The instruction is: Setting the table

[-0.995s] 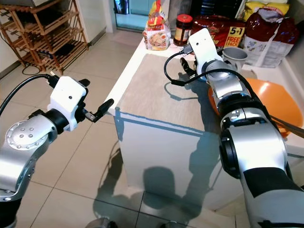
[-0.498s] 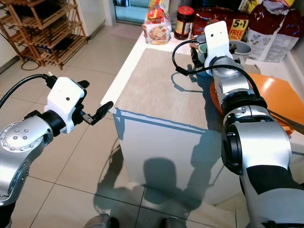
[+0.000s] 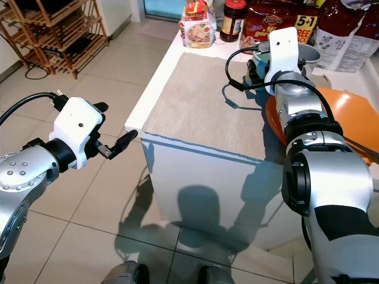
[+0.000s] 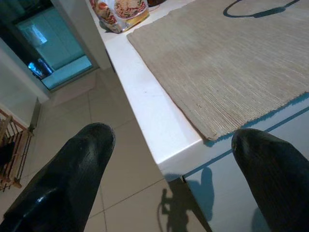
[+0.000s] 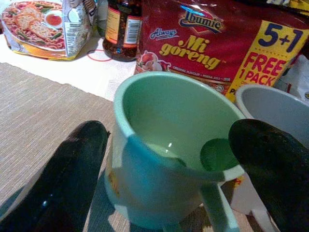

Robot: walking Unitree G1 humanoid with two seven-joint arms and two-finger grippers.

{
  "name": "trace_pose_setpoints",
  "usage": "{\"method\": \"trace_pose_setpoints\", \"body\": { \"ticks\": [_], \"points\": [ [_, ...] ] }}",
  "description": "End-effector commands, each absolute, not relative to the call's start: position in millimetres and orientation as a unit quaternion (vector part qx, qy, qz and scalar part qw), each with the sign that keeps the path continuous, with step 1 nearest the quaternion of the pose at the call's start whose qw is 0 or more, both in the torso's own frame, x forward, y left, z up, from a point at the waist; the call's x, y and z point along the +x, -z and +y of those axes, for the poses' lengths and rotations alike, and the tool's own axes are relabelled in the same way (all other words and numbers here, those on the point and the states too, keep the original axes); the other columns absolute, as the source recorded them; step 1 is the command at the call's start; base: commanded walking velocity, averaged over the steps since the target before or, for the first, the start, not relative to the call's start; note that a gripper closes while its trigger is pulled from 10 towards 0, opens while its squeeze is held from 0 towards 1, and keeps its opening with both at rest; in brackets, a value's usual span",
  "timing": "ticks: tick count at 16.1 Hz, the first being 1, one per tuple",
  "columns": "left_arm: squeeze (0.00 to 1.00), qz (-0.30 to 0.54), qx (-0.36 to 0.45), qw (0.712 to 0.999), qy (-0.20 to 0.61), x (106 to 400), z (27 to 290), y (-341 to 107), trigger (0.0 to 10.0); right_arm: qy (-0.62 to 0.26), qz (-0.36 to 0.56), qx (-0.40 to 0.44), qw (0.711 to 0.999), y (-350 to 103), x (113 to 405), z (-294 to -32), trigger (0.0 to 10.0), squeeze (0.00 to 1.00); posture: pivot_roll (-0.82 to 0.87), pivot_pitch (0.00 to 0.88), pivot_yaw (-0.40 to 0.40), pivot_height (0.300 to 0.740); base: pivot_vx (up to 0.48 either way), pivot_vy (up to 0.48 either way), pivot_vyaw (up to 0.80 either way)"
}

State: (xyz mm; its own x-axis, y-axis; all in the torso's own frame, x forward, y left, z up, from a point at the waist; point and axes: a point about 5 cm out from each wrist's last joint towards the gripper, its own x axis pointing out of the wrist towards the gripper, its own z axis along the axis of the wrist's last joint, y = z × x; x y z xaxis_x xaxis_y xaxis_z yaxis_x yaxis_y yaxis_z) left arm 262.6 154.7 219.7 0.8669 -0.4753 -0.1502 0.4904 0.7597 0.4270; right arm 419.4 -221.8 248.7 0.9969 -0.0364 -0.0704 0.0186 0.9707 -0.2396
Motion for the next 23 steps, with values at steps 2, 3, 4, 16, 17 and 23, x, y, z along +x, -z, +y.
{"method": "trace_pose_setpoints", "body": {
  "ticks": [2, 3, 4, 16, 17, 23],
  "points": [
    [0.0, 0.019, 0.246, 0.932, 0.267, 258.6, 156.7, -223.1, 10.0, 0.005, 0.049, -0.098, 0.994, -252.0, 418.4, -228.0, 10.0, 0.98, 0.14, 0.175, -0.006, 0.74, 0.0, 0.0, 0.0],
    [0.0, 0.022, 0.253, 0.929, 0.268, 258.9, 157.2, -223.4, 10.0, -0.001, 0.052, -0.087, 0.995, -253.5, 418.4, -228.3, 10.0, 0.93, 0.14, 0.174, -0.003, 0.74, 0.0, 0.0, 0.0],
    [0.0, 0.022, 0.254, 0.929, 0.269, 259.2, 157.3, -223.5, 10.0, -0.002, 0.054, -0.088, 0.995, -254.3, 418.4, -228.6, 10.0, 0.67, 0.14, 0.171, -0.002, 0.74, 0.0, 0.0, 0.0],
    [0.0, 0.031, 0.27, 0.923, 0.273, 261.4, 161.0, -224.1, 10.0, -0.07, 0.039, -0.213, 0.974, -285.0, 420.8, -219.2, 10.0, 0.0, 0.14, 0.144, -0.009, 0.74, 0.0, 0.0, 0.0],
    [0.0, 0.032, 0.27, 0.923, 0.273, 261.1, 161.2, -223.8, 10.0, -0.067, 0.042, -0.224, 0.971, -282.8, 421.0, -218.6, 10.0, 0.0, 0.14, 0.143, -0.01, 0.74, 0.0, 0.0, 0.0],
    [0.0, 0.038, 0.273, 0.919, 0.28, 259.1, 161.3, -221.6, 10.0, -0.087, 0.075, -0.311, 0.943, -258.1, 420.6, -210.9, 10.0, 0.0, 0.14, 0.138, -0.013, 0.74, 0.0, 0.0, 0.0]
  ]
}}
